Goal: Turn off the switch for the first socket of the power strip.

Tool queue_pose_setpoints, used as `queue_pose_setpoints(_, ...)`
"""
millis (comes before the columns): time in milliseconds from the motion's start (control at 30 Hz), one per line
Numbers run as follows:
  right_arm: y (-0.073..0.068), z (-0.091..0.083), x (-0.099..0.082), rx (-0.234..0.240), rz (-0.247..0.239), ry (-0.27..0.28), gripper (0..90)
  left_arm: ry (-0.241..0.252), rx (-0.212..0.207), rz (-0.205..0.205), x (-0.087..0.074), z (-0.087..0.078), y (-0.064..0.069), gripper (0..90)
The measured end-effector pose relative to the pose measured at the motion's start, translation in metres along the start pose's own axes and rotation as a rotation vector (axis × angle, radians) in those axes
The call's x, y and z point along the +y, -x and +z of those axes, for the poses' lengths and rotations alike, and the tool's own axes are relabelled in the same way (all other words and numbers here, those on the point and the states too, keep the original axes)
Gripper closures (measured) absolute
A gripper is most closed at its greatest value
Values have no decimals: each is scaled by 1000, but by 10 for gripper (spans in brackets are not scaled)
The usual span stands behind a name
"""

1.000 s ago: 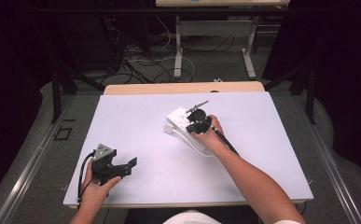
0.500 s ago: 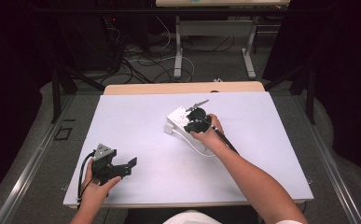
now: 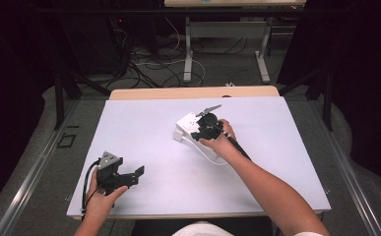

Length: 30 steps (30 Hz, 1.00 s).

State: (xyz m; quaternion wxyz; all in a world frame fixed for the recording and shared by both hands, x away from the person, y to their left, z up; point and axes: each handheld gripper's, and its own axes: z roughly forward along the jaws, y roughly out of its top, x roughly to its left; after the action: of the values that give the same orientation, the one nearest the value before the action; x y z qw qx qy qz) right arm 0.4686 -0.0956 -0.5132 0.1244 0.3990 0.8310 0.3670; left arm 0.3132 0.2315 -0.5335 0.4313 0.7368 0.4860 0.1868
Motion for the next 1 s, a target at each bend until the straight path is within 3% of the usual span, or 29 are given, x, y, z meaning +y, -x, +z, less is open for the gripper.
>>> queue_pose_setpoints(33, 1, -4, 2, -1, -25, -40, 518, -1, -1, 1, 0, 0, 0, 79)
queue_pose_setpoints(100, 1, -4, 2, -1, -19, -38, 511, -1, -1, 1, 0, 0, 0, 79)
queue_pose_setpoints(133, 1, -3, 2, 6, -16, -1, 497, -2, -1, 0, 0, 0, 0, 79)
queue_pose_setpoints(233, 1, -4, 1, 11, -18, 25, 470, -4, -4, 1, 0, 0, 0, 80)
queue_pose_setpoints(367, -2, -8, 2, 18, -26, 32, 445, -7, -5, 2, 0, -1, 0, 80)
queue_pose_setpoints(600, -3, -17, 2, 4, -85, 38, 394, -7, -4, 2, 0, -1, 0, 80)
queue_pose_setpoints(867, -8, -28, 1, 27, -72, 22, 361, 10, 3, 0, 0, 1, 1, 80)
queue_pose_setpoints(1000, -11, -36, 1, 26, -95, 2, 319, -8, -7, 3, 0, 0, 0, 80)
